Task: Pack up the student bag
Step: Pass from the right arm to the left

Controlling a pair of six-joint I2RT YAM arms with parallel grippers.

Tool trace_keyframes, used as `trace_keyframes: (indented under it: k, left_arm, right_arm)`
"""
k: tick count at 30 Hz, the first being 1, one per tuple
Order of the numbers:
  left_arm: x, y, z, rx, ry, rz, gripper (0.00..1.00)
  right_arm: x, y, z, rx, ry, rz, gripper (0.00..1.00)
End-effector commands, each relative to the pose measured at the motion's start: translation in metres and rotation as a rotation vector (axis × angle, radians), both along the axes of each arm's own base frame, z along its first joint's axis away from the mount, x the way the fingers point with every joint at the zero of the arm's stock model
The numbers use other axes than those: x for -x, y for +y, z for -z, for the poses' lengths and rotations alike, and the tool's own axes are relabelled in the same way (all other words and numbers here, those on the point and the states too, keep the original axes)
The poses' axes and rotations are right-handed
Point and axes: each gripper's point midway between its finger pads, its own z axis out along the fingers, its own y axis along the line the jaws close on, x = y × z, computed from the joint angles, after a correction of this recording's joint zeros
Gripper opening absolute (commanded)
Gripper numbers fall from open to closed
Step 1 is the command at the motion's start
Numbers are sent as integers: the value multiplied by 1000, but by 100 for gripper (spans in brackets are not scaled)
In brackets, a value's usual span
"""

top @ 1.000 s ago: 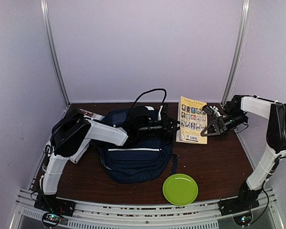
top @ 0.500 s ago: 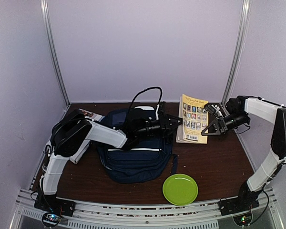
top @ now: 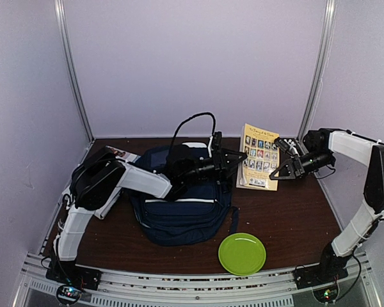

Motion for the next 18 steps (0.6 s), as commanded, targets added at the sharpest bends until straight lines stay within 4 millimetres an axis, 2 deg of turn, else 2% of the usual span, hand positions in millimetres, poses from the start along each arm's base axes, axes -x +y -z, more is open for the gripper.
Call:
trace_keyframes:
  k: [1, 7, 13, 18]
  left_arm:
    - [23, 4, -60, 181, -129, 70, 61]
    - [21, -12, -46, 66, -132, 74, 37]
    - [21, -8, -35, 31, -109, 53, 24]
    - [22, -3, -30, 7, -119, 34, 18]
  right_arm:
    - [0, -3, 10, 44, 16, 3, 0]
    - [4, -1, 7, 59, -7, -14, 0]
    - [4, -2, 5, 74, -25, -8, 0]
    - [4, -3, 7, 79, -24, -7, 0]
